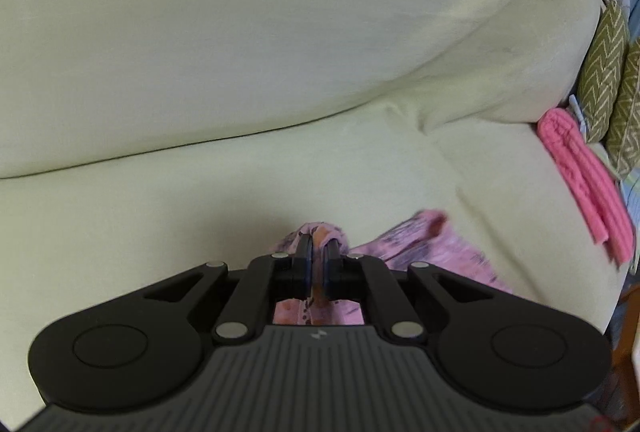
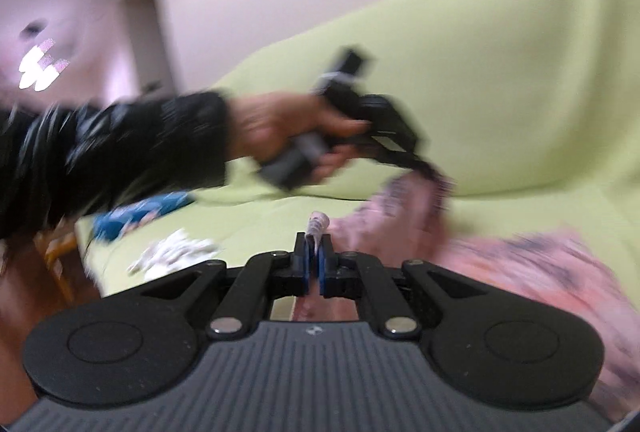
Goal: Fold clothes
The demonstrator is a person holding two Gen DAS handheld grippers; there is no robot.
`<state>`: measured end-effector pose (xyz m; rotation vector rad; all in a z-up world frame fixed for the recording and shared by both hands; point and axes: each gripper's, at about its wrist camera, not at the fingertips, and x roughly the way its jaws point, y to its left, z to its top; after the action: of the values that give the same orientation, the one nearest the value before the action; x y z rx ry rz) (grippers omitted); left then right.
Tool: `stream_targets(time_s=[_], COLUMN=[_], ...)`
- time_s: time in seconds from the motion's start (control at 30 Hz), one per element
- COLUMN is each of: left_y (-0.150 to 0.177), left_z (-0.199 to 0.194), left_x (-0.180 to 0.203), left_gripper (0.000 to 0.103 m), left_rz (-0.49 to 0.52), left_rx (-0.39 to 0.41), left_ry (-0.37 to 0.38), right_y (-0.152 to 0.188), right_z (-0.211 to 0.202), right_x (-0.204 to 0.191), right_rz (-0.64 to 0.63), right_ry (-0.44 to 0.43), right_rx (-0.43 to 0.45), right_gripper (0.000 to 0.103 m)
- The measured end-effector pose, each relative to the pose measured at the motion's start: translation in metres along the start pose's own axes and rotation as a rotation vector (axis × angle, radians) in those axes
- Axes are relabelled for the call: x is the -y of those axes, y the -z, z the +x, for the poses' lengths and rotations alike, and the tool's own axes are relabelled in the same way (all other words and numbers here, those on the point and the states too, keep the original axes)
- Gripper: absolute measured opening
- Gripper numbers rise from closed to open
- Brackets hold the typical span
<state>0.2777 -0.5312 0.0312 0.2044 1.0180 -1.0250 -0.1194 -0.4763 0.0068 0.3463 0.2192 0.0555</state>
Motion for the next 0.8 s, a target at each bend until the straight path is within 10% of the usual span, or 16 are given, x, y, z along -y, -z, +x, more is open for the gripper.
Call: stream_targets(time_s=[0.33, 0.57, 0.8], left_y=[-0.001, 0.001, 0.006], left_z=[0.111, 0.130, 0.171], left_x=[0.097, 0.138, 0.163], left_gripper=[0.002, 0.002, 0.015], left_rz=[0.022, 0.087, 0.165], left_rx=[-0.087, -0.077, -0.092], left_ry=[0.005, 0.024, -0.014], right_y=[0.058, 0.079, 0.082], right_z=[-0.083, -0.096, -0.093], right_x=[0.159, 0.176, 0.188], right_rz=[0.493, 0.559, 0.556], right_ry=[0.275, 0.395, 0.508], right_rx=[0.098, 0.111, -0.056], right_gripper=[0.003, 0.003, 0.003])
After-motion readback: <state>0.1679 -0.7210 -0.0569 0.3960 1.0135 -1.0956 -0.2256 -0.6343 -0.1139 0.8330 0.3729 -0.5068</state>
